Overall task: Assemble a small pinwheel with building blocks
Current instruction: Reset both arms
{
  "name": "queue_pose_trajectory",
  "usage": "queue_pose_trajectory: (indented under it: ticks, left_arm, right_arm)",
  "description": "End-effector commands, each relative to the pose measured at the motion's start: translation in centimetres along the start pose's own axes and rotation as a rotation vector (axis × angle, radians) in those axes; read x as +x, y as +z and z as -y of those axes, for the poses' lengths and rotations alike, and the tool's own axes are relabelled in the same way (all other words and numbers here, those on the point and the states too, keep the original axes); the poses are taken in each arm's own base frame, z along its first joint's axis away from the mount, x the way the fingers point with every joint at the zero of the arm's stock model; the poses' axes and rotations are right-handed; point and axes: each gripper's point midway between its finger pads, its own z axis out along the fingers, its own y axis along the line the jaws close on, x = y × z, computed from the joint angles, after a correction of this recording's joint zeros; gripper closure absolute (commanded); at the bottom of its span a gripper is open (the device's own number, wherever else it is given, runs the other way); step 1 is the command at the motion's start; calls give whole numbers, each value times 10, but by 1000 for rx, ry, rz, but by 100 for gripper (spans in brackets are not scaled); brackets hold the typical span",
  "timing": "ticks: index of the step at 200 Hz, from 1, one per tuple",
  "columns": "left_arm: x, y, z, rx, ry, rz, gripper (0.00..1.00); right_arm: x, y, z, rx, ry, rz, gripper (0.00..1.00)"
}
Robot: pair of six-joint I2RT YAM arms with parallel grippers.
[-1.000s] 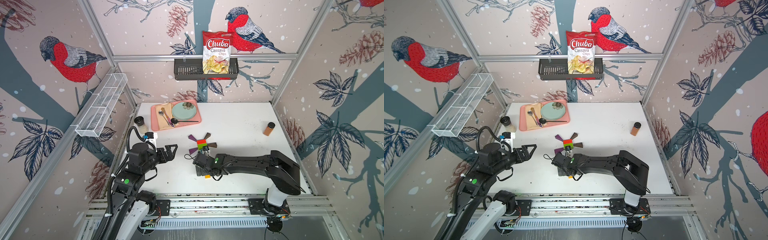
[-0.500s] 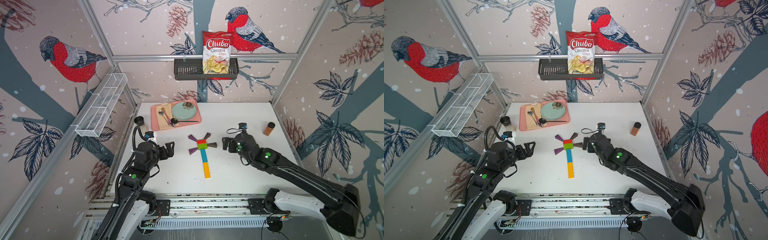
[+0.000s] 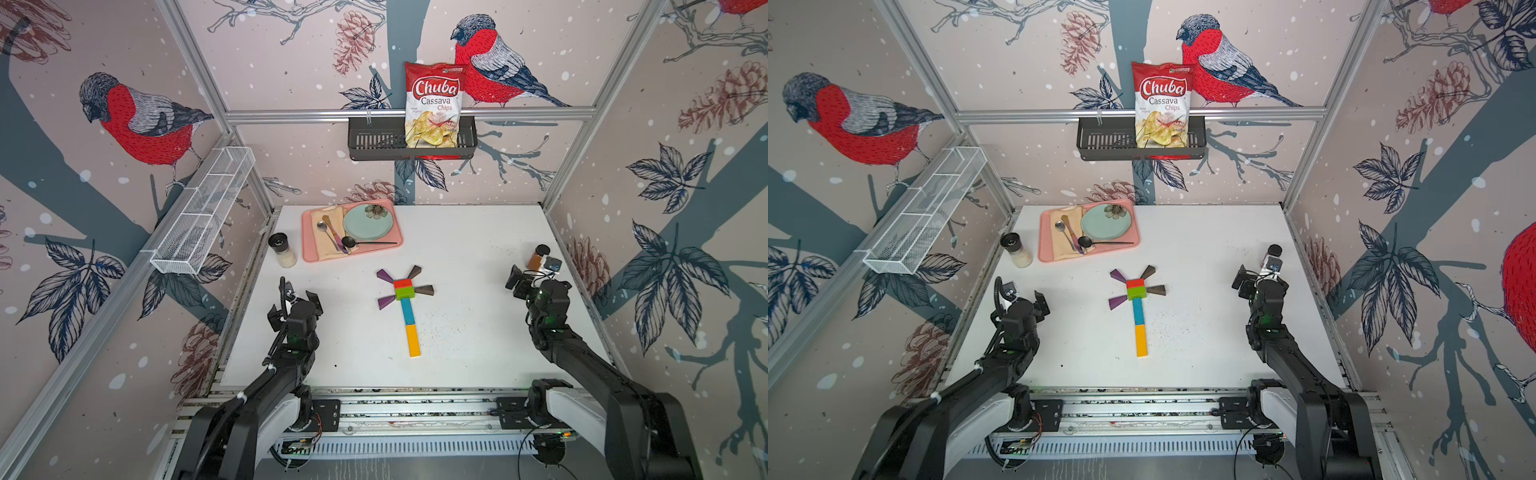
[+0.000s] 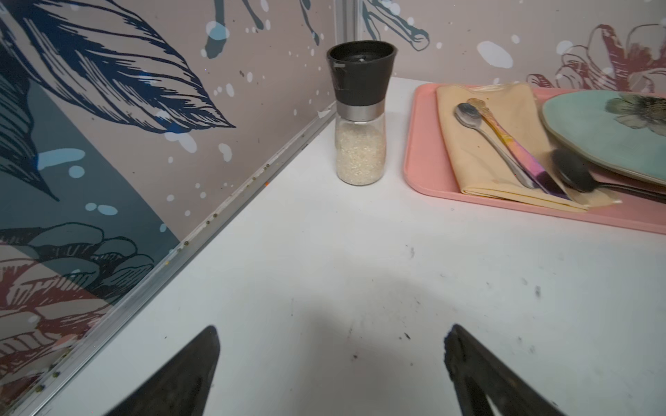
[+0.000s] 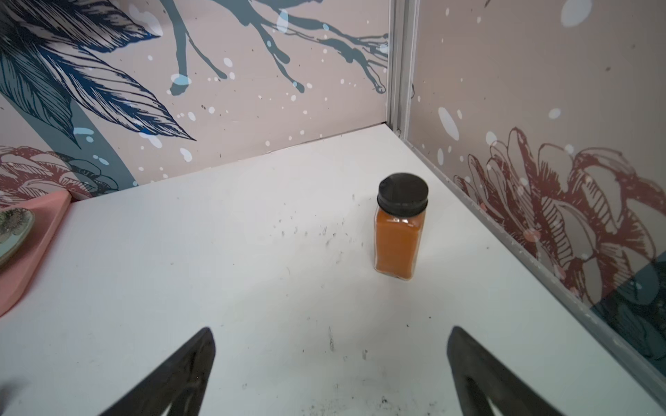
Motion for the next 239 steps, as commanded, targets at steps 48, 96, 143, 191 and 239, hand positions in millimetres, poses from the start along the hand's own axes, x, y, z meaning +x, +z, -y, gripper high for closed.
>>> queue_pose_trajectory:
  ticks: [48,96,143,191,239]
  left_arm:
    - [-61,18,13,247,-208,304,2]
    - [-53,25,55,440,-79,246,2]
    - [-48,39,78,513,1,193,1]
    - [-47,45,84,480,32,168,1]
    - [-46,44,91,504,55,160,1]
  right_arm:
    - [-11,14,-10,-122,-58,204,0]
    - [3,33,-19,-174,-87,139,0]
    - [3,34,-19,-171,-89,130,1]
    - [5,35,-19,-170,-89,124,0]
    - [5,34,-19,-169,-89,124,1]
